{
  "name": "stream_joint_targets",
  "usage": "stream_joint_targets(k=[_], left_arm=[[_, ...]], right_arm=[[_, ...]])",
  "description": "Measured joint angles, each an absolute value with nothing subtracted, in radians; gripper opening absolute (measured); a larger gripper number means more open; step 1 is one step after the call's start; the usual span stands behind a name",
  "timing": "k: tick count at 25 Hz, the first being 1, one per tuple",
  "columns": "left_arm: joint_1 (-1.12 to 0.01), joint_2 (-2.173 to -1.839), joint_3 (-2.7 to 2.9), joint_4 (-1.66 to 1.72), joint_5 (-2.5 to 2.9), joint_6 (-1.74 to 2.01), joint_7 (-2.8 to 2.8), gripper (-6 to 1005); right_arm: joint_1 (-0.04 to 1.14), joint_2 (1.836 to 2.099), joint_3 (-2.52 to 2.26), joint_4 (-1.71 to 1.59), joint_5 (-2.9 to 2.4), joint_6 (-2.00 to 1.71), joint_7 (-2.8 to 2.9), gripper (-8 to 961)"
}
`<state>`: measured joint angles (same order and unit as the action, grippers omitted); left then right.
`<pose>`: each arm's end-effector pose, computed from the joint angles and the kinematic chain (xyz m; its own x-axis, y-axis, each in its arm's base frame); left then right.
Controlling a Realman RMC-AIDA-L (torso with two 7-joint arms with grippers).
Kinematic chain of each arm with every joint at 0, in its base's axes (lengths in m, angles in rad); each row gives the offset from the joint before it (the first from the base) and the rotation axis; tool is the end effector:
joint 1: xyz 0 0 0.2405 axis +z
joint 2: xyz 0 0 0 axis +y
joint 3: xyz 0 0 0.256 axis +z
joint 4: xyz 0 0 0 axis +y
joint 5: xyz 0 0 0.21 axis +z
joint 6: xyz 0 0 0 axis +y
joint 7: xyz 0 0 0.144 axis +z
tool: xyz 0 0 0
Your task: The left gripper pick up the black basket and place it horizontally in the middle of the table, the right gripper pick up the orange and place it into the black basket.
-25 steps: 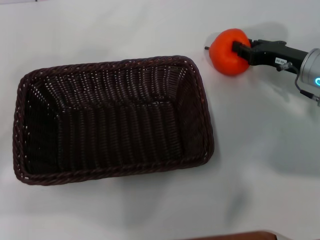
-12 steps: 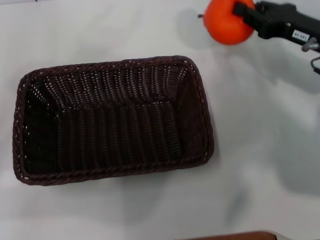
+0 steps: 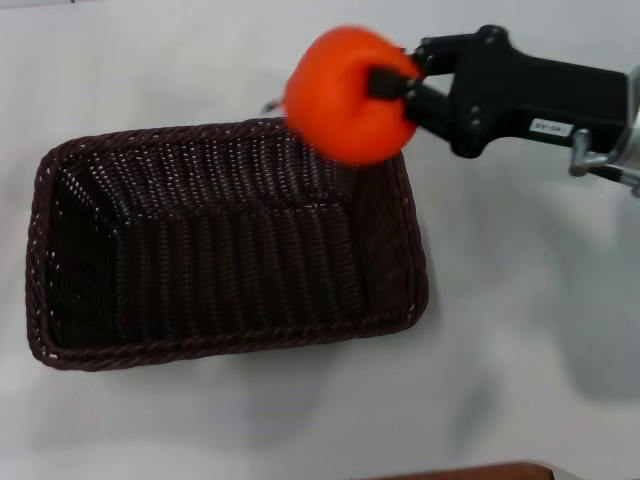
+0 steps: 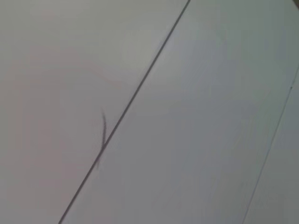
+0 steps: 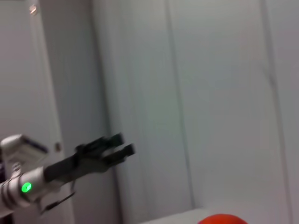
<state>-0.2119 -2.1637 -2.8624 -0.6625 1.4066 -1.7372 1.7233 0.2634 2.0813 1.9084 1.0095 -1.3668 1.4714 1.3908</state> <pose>-0.3276 0.2457 0.0973 0.1997 -0.0364 0.9792 0.8320 -0.5216 -0.1890 0.2026 0.3034 0.0129 -0.7054 0.1030 0.7013 0.3166 0.9310 0.1817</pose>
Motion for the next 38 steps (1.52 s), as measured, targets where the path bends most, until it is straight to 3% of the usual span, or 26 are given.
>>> stream_joint_targets(k=[3, 8, 14, 17, 22, 28, 38], left_arm=[[-0.209, -2.163, -2.875, -0.636, 1.407, -1.735, 1.734, 680], [-0.206, -2.163, -2.878, -0.627, 1.407, -1.735, 1.745, 680], [-0.204, -2.163, -2.878, -0.583, 1.395, -1.732, 1.815, 680], [-0.197, -2.163, -2.878, -0.565, 1.386, -1.726, 1.875, 680], [-0.171, -2.163, -2.878, -0.524, 1.356, -1.7, 2.035, 680], [-0.137, -2.165, -2.878, -0.403, 1.237, -1.679, 2.271, 680], [-0.122, -2.167, -2.878, -0.287, 1.188, -1.614, 2.448, 680]], right_arm=[[0.283, 2.083, 1.903, 0.987, -1.372, 1.458, 1.403, 108], [0.32, 2.08, 1.907, 0.939, -1.374, 1.449, 1.414, 353], [0.347, 2.075, 1.923, 0.898, -1.375, 1.439, 1.409, 521], [0.334, 2.085, 2.005, 0.892, -1.367, 1.426, 1.395, 605], [0.314, 2.09, 2.208, 0.719, -1.194, 1.403, 1.264, 840], [0.307, 2.092, 2.426, 0.396, -0.949, 1.486, 0.929, 946], [0.328, 2.097, 2.48, 0.056, -0.744, 1.61, 0.562, 946]])
